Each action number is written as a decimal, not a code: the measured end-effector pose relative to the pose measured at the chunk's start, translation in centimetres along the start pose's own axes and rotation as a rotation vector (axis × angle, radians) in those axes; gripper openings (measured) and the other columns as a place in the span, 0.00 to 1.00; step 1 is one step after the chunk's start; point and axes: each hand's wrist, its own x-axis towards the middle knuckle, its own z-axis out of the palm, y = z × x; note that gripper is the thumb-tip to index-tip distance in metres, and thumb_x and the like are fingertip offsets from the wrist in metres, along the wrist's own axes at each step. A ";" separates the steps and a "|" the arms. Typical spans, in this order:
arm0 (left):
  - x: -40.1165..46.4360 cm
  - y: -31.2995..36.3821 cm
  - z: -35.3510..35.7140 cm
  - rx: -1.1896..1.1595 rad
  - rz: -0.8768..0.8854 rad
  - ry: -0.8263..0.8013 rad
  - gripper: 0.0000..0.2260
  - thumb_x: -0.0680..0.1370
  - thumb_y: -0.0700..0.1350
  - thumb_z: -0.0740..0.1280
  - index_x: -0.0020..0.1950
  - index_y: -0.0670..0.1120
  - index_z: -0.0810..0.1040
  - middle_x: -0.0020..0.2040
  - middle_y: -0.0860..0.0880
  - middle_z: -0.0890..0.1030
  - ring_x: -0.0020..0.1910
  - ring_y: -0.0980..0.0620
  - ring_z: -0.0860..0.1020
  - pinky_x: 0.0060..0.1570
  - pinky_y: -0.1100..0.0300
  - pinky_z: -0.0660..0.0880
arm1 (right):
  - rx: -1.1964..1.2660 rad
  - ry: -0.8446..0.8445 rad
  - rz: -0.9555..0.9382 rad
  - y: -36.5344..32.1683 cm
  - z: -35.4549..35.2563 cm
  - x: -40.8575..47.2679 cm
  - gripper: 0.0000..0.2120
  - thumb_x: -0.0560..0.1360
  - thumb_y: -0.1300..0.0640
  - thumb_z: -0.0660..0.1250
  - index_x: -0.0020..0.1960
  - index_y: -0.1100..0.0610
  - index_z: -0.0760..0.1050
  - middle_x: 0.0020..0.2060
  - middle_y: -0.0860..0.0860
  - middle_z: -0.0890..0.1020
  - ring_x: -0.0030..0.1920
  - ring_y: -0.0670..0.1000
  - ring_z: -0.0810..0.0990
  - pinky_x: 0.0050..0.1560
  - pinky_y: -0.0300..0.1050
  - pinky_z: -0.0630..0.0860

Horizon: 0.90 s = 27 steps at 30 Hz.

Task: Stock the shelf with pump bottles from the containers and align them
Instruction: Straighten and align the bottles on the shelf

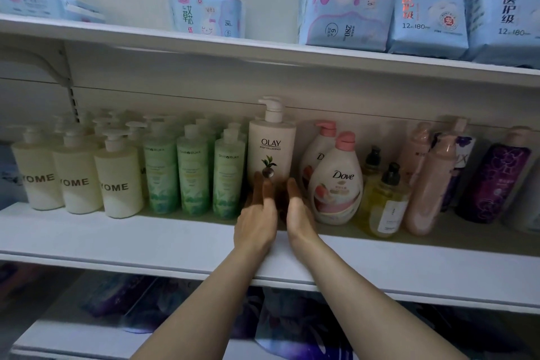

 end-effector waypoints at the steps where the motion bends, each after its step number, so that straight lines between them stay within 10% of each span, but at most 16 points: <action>1: 0.0 0.0 0.0 0.013 0.016 -0.006 0.36 0.71 0.75 0.38 0.76 0.65 0.59 0.73 0.48 0.72 0.67 0.41 0.73 0.63 0.51 0.67 | 0.007 0.002 -0.006 0.0 0.1 0.0 0.30 0.65 0.28 0.60 0.58 0.44 0.81 0.63 0.50 0.81 0.64 0.51 0.78 0.72 0.53 0.70; 9: -0.1 -0.1 -0.3 0.021 0.051 -0.026 0.30 0.78 0.69 0.41 0.78 0.62 0.57 0.72 0.44 0.73 0.67 0.39 0.73 0.66 0.49 0.68 | -0.015 -0.017 -0.040 0.1 -1.3 -0.1 0.23 0.81 0.41 0.59 0.70 0.52 0.74 0.65 0.48 0.78 0.64 0.48 0.75 0.68 0.42 0.68; 12: -1.3 0.5 -0.7 0.098 0.163 0.060 0.36 0.79 0.67 0.42 0.70 0.43 0.72 0.58 0.36 0.80 0.56 0.36 0.77 0.58 0.47 0.72 | -0.065 0.153 -0.224 -0.8 -3.6 -1.2 0.16 0.78 0.41 0.59 0.52 0.50 0.79 0.49 0.40 0.82 0.54 0.45 0.78 0.52 0.26 0.70; 21: -3.8 3.5 4.4 -0.107 0.265 -0.212 0.31 0.83 0.61 0.45 0.64 0.44 0.79 0.63 0.41 0.80 0.64 0.45 0.76 0.67 0.51 0.70 | -0.301 0.296 -0.293 -3.9 -8.8 -1.6 0.26 0.74 0.39 0.52 0.36 0.57 0.79 0.36 0.53 0.82 0.40 0.51 0.80 0.37 0.44 0.73; 27: -2.9 2.8 5.2 -0.090 0.389 -0.181 0.22 0.82 0.59 0.45 0.78 0.65 0.52 0.79 0.57 0.60 0.77 0.55 0.60 0.69 0.69 0.55 | -0.357 0.277 -0.194 -4.1 -9.5 -0.2 0.32 0.82 0.35 0.51 0.55 0.59 0.83 0.52 0.54 0.84 0.52 0.54 0.79 0.51 0.44 0.70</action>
